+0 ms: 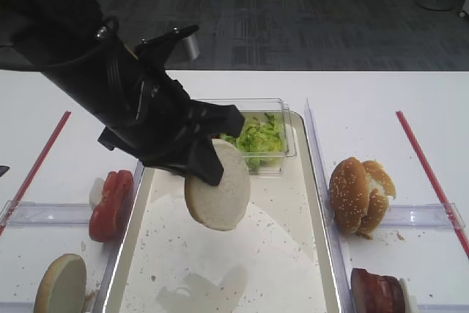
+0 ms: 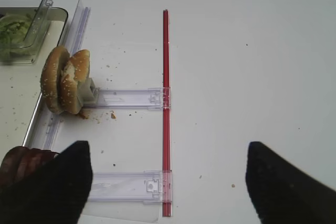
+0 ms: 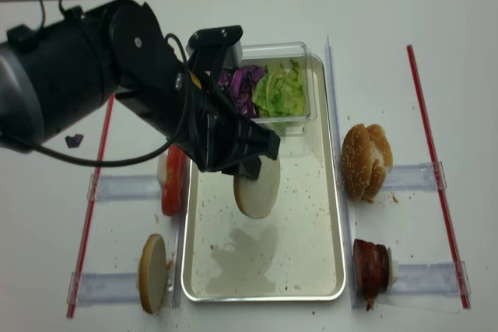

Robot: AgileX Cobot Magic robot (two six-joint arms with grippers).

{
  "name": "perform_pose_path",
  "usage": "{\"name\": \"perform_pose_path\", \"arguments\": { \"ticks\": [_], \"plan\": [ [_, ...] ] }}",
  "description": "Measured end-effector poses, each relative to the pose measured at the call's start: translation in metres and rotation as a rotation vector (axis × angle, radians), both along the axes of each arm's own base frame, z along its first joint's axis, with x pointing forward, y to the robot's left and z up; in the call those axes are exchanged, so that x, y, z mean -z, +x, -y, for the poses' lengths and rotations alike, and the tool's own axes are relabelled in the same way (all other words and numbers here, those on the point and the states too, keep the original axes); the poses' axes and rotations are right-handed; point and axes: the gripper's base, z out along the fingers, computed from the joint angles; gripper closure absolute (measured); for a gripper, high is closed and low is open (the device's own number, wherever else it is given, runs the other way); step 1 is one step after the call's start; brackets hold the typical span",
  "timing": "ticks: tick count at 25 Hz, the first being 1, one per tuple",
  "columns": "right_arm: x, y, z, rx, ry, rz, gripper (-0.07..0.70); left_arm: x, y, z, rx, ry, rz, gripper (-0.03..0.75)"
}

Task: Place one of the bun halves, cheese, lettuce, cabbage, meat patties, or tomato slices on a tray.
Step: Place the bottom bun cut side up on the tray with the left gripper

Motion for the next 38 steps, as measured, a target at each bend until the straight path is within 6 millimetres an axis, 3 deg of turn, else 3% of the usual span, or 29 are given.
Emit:
{"name": "perform_pose_path", "arguments": {
  "ticks": [6, 20, 32, 35, 38],
  "plan": [
    [0.0, 0.0, 0.0, 0.0, 0.0, 0.0, 0.017, 0.014, 0.01, -0.001, 0.026, -0.048, -0.064, 0.661],
    [0.0, 0.0, 0.0, 0.0, 0.0, 0.0, 0.017, 0.076, 0.028, 0.006, 0.073, 0.016, -0.216, 0.661],
    [0.0, 0.0, 0.0, 0.0, 0.0, 0.0, 0.017, 0.087, 0.03, 0.01, 0.098, 0.0, -0.23, 0.66],
    [0.0, 0.0, 0.0, 0.0, 0.0, 0.0, 0.017, 0.088, 0.031, 0.009, 0.093, 0.0, -0.23, 0.623],
    [0.0, 0.0, 0.0, 0.0, 0.0, 0.0, 0.017, 0.088, 0.033, 0.005, 0.083, -0.001, -0.232, 0.501]
  ]
}}
